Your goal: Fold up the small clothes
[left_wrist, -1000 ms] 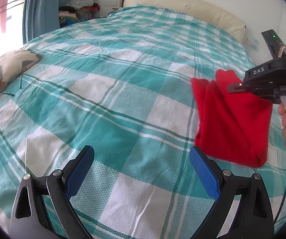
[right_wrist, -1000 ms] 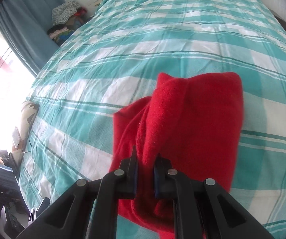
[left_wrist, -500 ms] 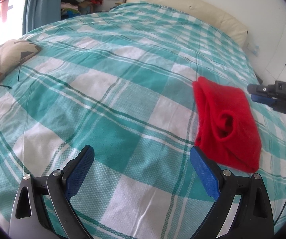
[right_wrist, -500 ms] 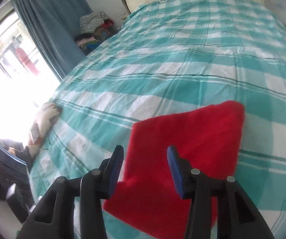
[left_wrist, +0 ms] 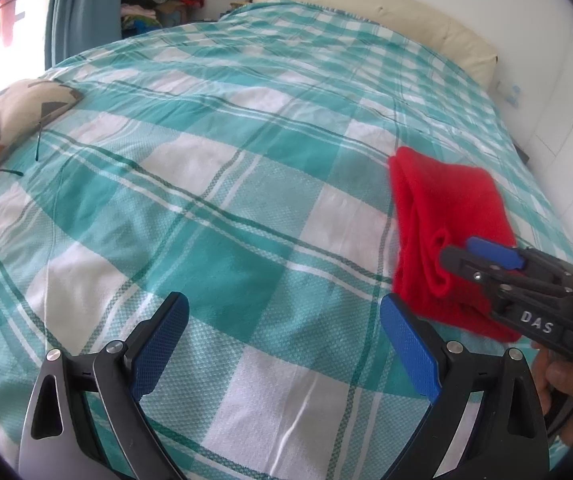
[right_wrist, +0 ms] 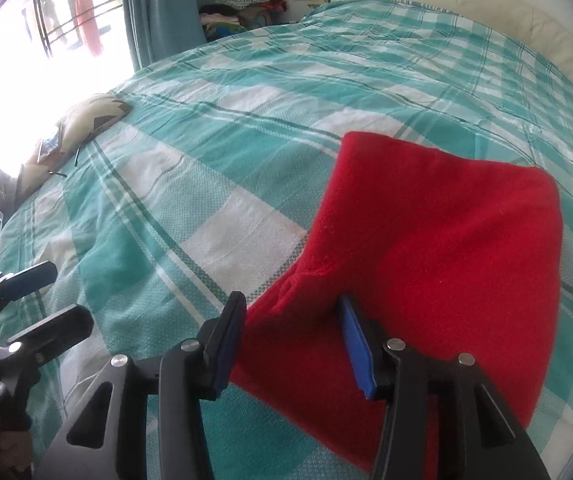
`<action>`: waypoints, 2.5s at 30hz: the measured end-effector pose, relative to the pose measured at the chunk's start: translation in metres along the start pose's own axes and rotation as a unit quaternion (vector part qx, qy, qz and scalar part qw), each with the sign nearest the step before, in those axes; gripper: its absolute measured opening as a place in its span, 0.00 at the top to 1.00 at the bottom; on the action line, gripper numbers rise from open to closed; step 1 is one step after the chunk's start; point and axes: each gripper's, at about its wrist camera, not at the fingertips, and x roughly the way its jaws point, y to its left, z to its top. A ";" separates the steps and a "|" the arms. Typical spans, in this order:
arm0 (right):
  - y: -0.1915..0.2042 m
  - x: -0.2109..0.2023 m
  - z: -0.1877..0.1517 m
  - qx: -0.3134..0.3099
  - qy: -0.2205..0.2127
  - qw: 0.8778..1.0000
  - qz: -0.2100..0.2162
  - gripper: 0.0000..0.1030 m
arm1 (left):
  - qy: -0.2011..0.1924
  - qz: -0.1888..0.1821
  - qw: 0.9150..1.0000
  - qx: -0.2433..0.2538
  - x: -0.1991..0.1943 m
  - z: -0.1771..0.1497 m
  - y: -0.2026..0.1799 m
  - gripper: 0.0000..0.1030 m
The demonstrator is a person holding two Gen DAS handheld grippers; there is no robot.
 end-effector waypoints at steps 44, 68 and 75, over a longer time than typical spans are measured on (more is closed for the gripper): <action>-0.156 0.035 -0.007 0.235 -0.015 0.972 0.010 0.56 | 0.128 -0.069 0.985 0.095 0.145 0.065 -0.107 0.03; -0.161 -0.074 -0.009 0.151 -0.056 0.981 -0.107 0.23 | -0.001 -0.034 0.984 0.175 0.049 0.049 -0.150 0.26; -0.142 -0.125 -0.089 0.119 -0.051 0.979 -0.155 0.11 | -0.086 -0.002 0.975 0.203 -0.019 -0.004 -0.141 0.00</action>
